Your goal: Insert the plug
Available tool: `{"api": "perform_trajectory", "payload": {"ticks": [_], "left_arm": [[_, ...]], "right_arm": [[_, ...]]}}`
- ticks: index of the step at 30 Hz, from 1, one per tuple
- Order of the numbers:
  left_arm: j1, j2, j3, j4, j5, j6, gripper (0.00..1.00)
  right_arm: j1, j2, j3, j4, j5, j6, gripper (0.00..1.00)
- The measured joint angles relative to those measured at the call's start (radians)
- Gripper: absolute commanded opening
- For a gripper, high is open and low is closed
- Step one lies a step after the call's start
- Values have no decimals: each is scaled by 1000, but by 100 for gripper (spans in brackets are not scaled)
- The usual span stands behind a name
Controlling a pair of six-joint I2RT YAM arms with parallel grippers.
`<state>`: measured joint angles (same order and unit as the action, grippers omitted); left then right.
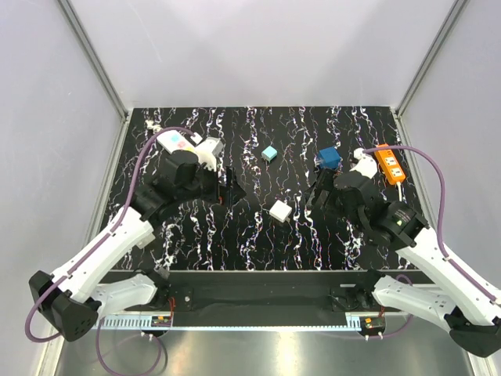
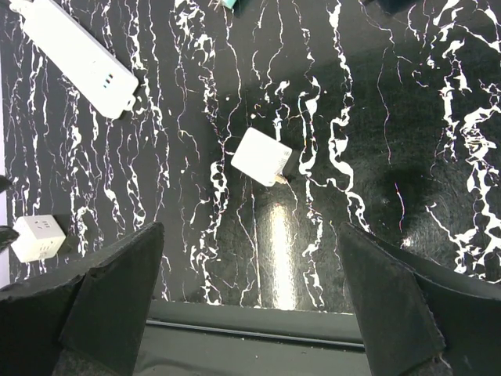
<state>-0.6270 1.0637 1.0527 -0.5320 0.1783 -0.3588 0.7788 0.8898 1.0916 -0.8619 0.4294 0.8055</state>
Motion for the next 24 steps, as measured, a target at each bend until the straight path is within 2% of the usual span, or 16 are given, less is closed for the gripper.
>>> {"api": "perform_trajectory", "payload": {"ticks": [3,7,11,16,19,24], "left_arm": [[12,-18,0,-13,6,-19,99],[96,-20,0,-23,75,-42,99],[206,-17,-6,-23,165,-71,98],[385,-30,-119,18,336,-134,94],[439,-27,-196,14,385,-167,94],[441,-38,-255,25,418,-205,93]], "right_arm": [[0,3,0,1,-1,-20,100],[0,78,3,5,-5,-115,99],[0,348,84,9,-74,-253,97],[0,703,188,48,-191,-432,95],[0,806,213,50,-256,-519,94],[0,903,260,56,-313,-644,89]]}}
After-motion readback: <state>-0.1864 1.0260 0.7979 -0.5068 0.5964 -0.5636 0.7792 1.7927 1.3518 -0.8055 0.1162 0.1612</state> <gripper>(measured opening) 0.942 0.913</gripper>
